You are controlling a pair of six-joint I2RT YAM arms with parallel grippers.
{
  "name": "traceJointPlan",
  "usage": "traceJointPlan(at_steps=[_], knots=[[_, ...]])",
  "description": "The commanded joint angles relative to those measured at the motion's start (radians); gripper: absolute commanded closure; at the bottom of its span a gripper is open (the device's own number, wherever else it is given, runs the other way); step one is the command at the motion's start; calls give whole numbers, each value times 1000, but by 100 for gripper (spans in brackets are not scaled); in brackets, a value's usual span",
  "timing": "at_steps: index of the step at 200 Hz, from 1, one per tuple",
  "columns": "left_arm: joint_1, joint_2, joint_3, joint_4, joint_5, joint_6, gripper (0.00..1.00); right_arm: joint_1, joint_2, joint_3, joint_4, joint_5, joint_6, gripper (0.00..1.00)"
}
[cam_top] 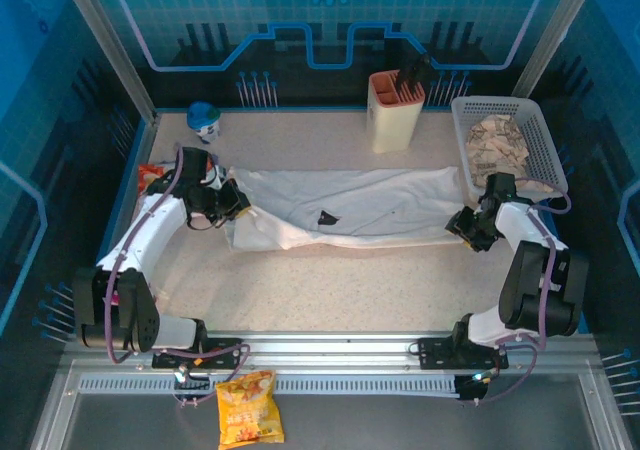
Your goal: Fold and stack the t-shirts
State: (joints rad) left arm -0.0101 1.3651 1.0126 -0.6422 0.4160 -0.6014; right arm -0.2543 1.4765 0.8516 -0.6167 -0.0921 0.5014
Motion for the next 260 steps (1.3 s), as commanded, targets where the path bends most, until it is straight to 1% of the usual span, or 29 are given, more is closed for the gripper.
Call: traceJointPlan(at_steps=[1,28,30,42,92,118,168,196,260], knots=[[9,-42,-25,12,11,3,100,11,43,22,39,54,11,53],[8,-58,-37,16,12,-3,100,12,80,22,78,54,22,59],[9,-58,-37,16,13,-3,100,12,85,49,78,53,22,59],[9,-59,-35,16,16,-2,100,17,100,64,79,53,24,61],[8,-82,-39,9,14,-4,100,43,101,80,103,74,42,65],[9,-86,-44,8,14,-3,100,47,125,93,88,82,44,65],[9,-86,-51,19,21,-8,100,49,114,69,69,118,32,65],[8,-84,-49,23,27,-9,100,48,154,85,74,104,29,66],[8,-92,-60,29,28,-14,100,55,179,110,78,107,31,66]])
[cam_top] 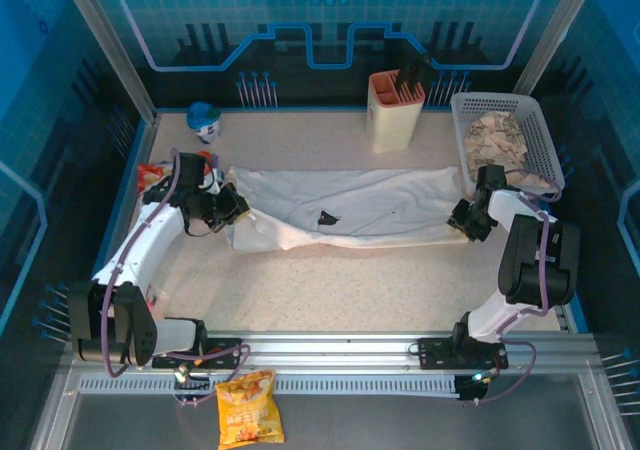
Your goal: Fold and stack the t-shirts
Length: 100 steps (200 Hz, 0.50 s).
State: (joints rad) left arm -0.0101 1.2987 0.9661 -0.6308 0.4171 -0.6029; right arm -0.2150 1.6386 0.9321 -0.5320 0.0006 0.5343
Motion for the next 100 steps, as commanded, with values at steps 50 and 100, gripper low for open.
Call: traceJointPlan(at_steps=[50,100], knots=[[9,-27,-10,10,25,-8,100,14,11,19,5,16,0,86],[8,-36,-9,-1,33,-7,100,13,-59,4,-52,17,-2,100]])
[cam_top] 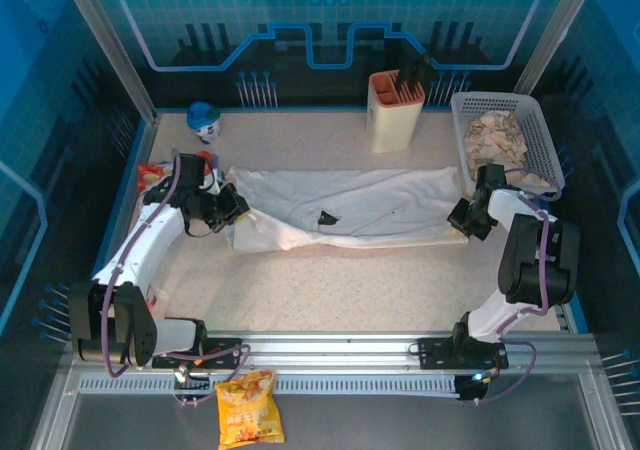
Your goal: Fold and stack the t-shirts
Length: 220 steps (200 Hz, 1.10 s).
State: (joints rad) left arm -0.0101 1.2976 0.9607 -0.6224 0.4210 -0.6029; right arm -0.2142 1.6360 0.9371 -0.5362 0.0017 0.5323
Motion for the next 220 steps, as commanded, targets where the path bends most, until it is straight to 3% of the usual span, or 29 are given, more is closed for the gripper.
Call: traceJointPlan(at_steps=[1,45,71,139,167,220], knots=[[8,-35,-4,-11,29,-6,100,12,-59,-2,-49,15,0,100],[7,-119,-14,-94,33,17,100,3,-173,-52,-122,-18,5,100],[7,-186,-52,-140,37,15,100,-11,-248,-111,-160,-99,11,100],[6,-313,-211,-150,69,-31,100,-47,-436,-211,-235,-95,16,100],[6,-287,-179,-112,77,-44,100,-75,-408,-187,-206,-106,6,100],[10,-99,-9,-75,58,3,100,-107,-222,-63,-167,-148,-22,100]])
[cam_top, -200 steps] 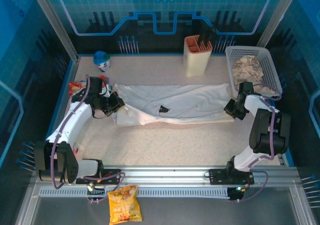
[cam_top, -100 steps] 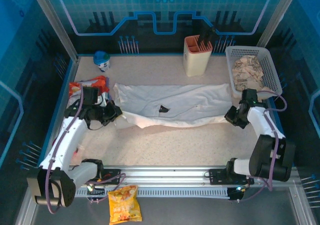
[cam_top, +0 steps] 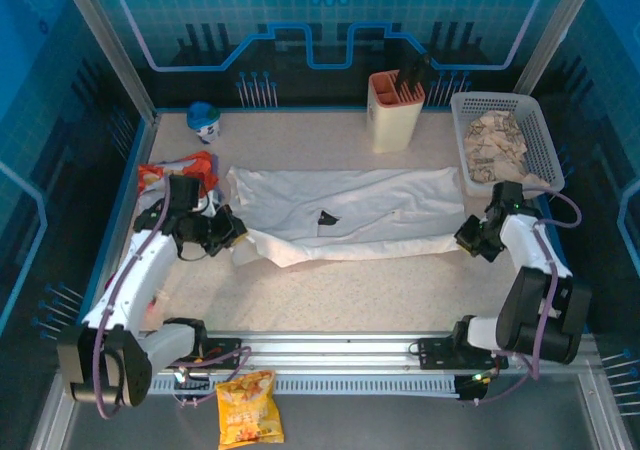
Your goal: Fold and stack the t-shirts
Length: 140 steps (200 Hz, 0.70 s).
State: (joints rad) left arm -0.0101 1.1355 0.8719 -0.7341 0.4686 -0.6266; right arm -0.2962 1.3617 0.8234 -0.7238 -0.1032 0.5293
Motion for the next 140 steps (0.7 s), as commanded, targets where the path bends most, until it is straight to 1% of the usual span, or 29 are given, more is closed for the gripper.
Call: traceJointPlan(at_steps=[1,8,31,61,94,124,140], knots=[[10,66,82,37,9,27,100,-25,55,51,21,-44,-19,100],[11,89,97,45,13,27,100,-27,73,90,23,-55,-21,100],[10,128,139,52,28,27,100,-31,96,116,11,-76,-41,100],[12,113,143,42,1,39,100,-38,48,72,33,-62,-51,100],[12,124,114,49,15,44,100,-53,47,62,58,-99,-53,100],[12,104,101,46,12,48,100,-54,30,62,3,-90,-67,100],[12,90,104,28,18,51,100,-54,1,22,-28,-102,-63,100]])
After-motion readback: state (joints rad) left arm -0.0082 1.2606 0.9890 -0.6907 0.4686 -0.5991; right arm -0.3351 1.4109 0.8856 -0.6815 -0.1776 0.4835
